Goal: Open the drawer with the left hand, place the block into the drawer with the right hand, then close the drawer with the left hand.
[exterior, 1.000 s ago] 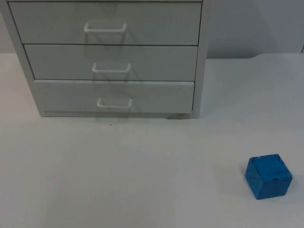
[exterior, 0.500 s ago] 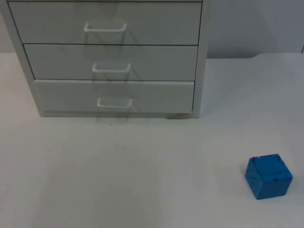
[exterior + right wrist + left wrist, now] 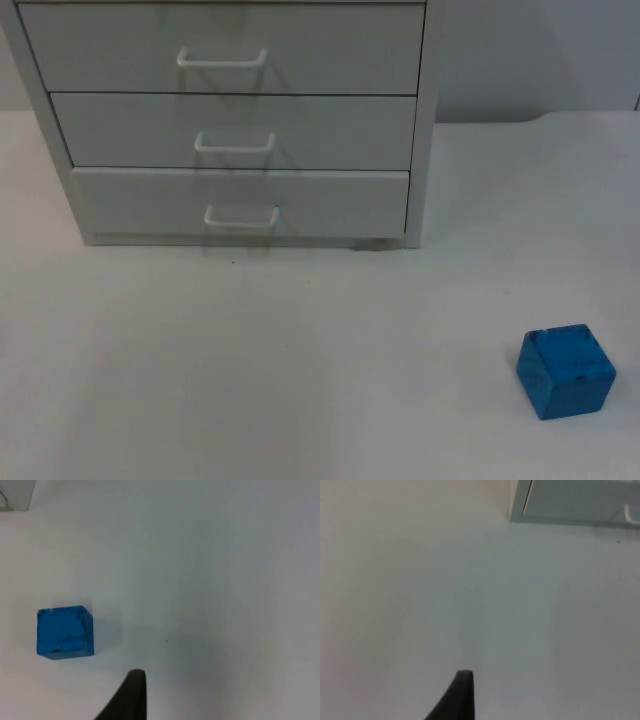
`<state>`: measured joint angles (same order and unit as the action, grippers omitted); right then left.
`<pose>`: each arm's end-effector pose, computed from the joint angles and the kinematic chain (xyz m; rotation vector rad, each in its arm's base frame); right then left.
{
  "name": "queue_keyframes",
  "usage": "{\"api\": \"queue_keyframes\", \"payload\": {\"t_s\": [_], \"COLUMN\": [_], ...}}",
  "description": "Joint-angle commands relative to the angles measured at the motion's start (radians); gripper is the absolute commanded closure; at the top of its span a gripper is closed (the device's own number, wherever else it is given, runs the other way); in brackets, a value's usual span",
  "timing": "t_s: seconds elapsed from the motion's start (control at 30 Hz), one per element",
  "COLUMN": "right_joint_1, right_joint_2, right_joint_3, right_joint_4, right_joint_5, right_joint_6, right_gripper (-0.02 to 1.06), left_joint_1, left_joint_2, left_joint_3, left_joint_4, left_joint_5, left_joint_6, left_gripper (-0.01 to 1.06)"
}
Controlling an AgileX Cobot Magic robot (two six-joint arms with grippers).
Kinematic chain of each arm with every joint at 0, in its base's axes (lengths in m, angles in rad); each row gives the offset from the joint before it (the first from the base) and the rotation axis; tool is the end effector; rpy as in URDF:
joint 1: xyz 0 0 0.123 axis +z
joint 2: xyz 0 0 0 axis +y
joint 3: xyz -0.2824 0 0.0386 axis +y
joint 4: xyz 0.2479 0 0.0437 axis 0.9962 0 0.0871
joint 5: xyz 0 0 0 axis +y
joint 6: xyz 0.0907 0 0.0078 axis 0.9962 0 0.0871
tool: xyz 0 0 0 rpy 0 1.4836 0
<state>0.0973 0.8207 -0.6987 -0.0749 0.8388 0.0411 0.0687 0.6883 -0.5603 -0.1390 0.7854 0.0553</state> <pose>0.1453 0.0091 0.2994 -0.1050 2.4391 -0.0287 0.1198 -0.0007 0.2775 -0.0877 2.3880 -0.1054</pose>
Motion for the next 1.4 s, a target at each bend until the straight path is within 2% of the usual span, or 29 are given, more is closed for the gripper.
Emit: {"api": "queue_keyframes", "payload": {"t_s": [0.0, 0.03, 0.17, 0.2, 0.27, 0.33, 0.37, 0.43, 0.5, 0.53, 0.6, 0.67, 0.7, 0.83, 0.87, 0.93, 0.97, 1.0, 1.03, 1.17, 1.23, 1.37], "right_joint_1": [-0.005, -0.005, -0.005, -0.005, -0.005, -0.005, -0.005, -0.005, -0.005, -0.005, -0.005, -0.005, -0.005, -0.005, -0.005, -0.005, -0.005, -0.005, -0.005, -0.005, -0.005, -0.005], "right_joint_2": [0.000, 0.000, 0.000, 0.000, 0.000, 0.000, 0.000, 0.000, 0.000, 0.000, 0.000, 0.000, 0.000, 0.000, 0.000, 0.000, 0.000, 0.000, 0.000, 0.000, 0.000, 0.000], "right_joint_3": [-0.003, -0.003, -0.003, -0.003, -0.003, -0.003, -0.003, -0.003, -0.003, -0.003, -0.003, -0.003, -0.003, -0.003, -0.003, -0.003, -0.003, -0.003, -0.003, -0.003, -0.003, -0.003], "right_joint_4": [-0.001, -0.001, -0.001, -0.001, -0.001, -0.001, -0.001, 0.001, 0.001, 0.001, -0.001, -0.001, -0.001, -0.001, -0.001, -0.001, -0.001, -0.001, -0.001, -0.001, -0.001, -0.003], "right_joint_5": [-0.016, -0.016, -0.020, -0.020, -0.020, -0.020, -0.020, -0.020, -0.020, -0.020, -0.020, -0.020, -0.020, -0.020, -0.020, -0.020, -0.020, -0.020, -0.020, -0.024, -0.024, -0.026], "right_joint_6": [-0.008, -0.008, -0.008, -0.008, -0.008, -0.004, -0.004, 0.005, 0.007, 0.007, 0.007, 0.007, 0.007, 0.007, 0.007, 0.007, 0.007, 0.007, 0.007, 0.007, 0.007, 0.007], "right_gripper": [0.00, 0.00, 0.00, 0.00, 0.00, 0.00, 0.00, 0.00, 0.00, 0.00, 0.00, 0.00, 0.00, 0.00, 0.00, 0.00, 0.00, 0.00, 0.00, 0.00, 0.00, 0.00], "left_joint_1": [0.002, 0.002, 0.002, 0.002, 0.002, 0.000, 0.000, -0.029, -0.121, -0.121, -0.216, -0.335, -0.335, -0.555, -0.555, -0.657, -0.680, -0.690, -0.690, -0.698, -0.695, -0.695], "left_joint_2": [0.004, 0.004, 0.058, 0.058, 0.110, 0.167, 0.167, 0.226, 0.286, 0.286, 0.317, 0.343, 0.343, 0.389, 0.389, 0.417, 0.432, 0.446, 0.446, 0.533, 0.567, 0.722], "left_joint_3": [-0.007, -0.007, -0.012, -0.012, -0.030, -0.066, -0.066, -0.109, -0.154, -0.154, -0.170, -0.170, -0.170, -0.151, -0.151, -0.127, -0.124, -0.124, -0.124, -0.124, -0.124, -0.124], "left_joint_4": [-0.020, -0.020, -0.144, -0.144, -0.206, -0.264, -0.264, -0.292, -0.244, -0.244, -0.154, -0.002, -0.002, 0.291, 0.291, 0.501, 0.555, 0.583, 0.583, 0.625, 0.657, 0.811], "left_joint_5": [-0.008, -0.008, -0.004, -0.004, 0.005, 0.032, 0.032, 0.045, 0.028, 0.028, -0.011, -0.037, -0.037, -0.084, -0.084, -0.154, -0.182, -0.219, -0.219, -0.376, -0.391, -0.432], "left_joint_6": [0.006, 0.006, 0.157, 0.157, 0.235, 0.325, 0.325, 0.386, 0.429, 0.429, 0.453, 0.456, 0.456, 0.456, 0.456, 0.448, 0.445, 0.445, 0.445, 0.445, 0.445, 0.445], "left_gripper": [0.03, 0.03, 0.33, 0.33, 0.39, 0.39, 0.39, 0.39, 0.39, 0.39, 0.42, 0.44, 0.44, 0.44, 0.44, 0.44, 0.44, 0.44, 0.44, 0.44, 0.44, 0.44]}}
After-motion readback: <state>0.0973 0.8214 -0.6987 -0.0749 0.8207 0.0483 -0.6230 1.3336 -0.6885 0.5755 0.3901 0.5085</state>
